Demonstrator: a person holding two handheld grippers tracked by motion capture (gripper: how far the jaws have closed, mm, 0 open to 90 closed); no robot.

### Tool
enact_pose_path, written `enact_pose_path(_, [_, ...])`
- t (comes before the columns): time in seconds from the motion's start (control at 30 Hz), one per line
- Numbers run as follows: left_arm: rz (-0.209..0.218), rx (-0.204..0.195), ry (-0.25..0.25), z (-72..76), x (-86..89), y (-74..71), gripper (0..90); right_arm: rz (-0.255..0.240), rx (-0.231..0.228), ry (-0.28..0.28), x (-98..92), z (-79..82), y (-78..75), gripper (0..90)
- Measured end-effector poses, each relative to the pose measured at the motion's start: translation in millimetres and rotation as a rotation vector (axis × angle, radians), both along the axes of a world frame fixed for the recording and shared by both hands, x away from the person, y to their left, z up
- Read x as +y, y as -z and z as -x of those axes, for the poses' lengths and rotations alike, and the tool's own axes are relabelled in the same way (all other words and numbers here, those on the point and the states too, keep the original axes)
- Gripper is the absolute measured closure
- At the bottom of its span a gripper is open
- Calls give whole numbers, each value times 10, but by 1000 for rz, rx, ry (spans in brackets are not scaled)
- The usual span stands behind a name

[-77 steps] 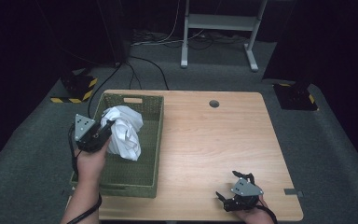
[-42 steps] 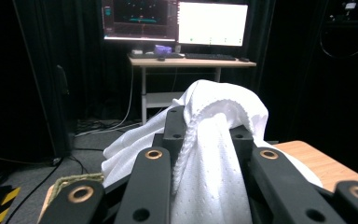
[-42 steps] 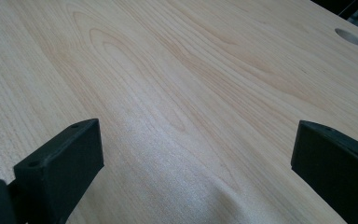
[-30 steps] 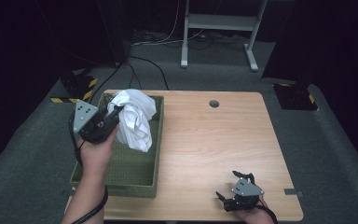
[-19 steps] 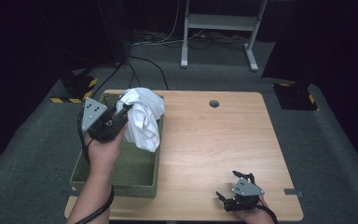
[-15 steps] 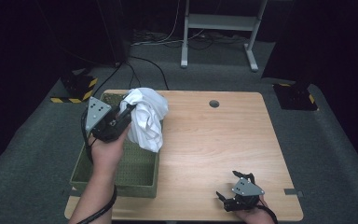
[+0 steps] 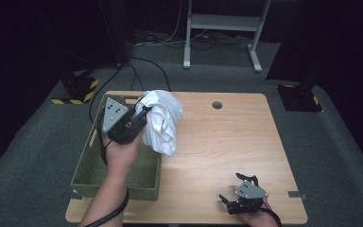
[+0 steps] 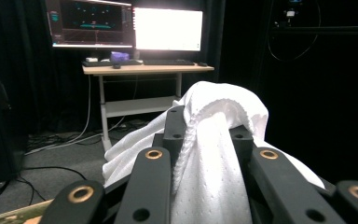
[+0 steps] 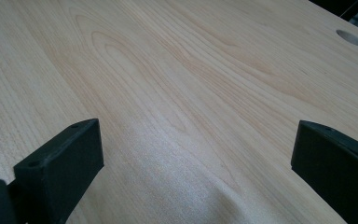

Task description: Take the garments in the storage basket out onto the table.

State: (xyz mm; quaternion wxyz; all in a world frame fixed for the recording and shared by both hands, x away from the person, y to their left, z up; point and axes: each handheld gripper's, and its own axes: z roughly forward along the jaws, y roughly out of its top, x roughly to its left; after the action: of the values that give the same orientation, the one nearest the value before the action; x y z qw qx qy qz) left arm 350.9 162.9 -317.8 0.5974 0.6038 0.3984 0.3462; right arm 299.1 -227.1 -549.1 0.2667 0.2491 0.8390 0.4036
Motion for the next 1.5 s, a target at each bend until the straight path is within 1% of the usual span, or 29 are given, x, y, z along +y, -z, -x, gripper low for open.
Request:
enact_pose_path(0.33, [-4,5,41,-49,-228,28,760,1,-1,-2,-3,1,-1,17])
enact_pose_path(0.7, [-7,17,74,-92,-440,67,759,-1,-1,-3,-4,2,-1,17])
enact_pose_path(1.1, [-13,23,105,-126,-606,96,760,-1,-1,-4,-3,4,-1,17])
enact_pose_path(1.5, [-9,28,136,-143,-746,117,760,-3,-1,-5,-5,5,-1,17])
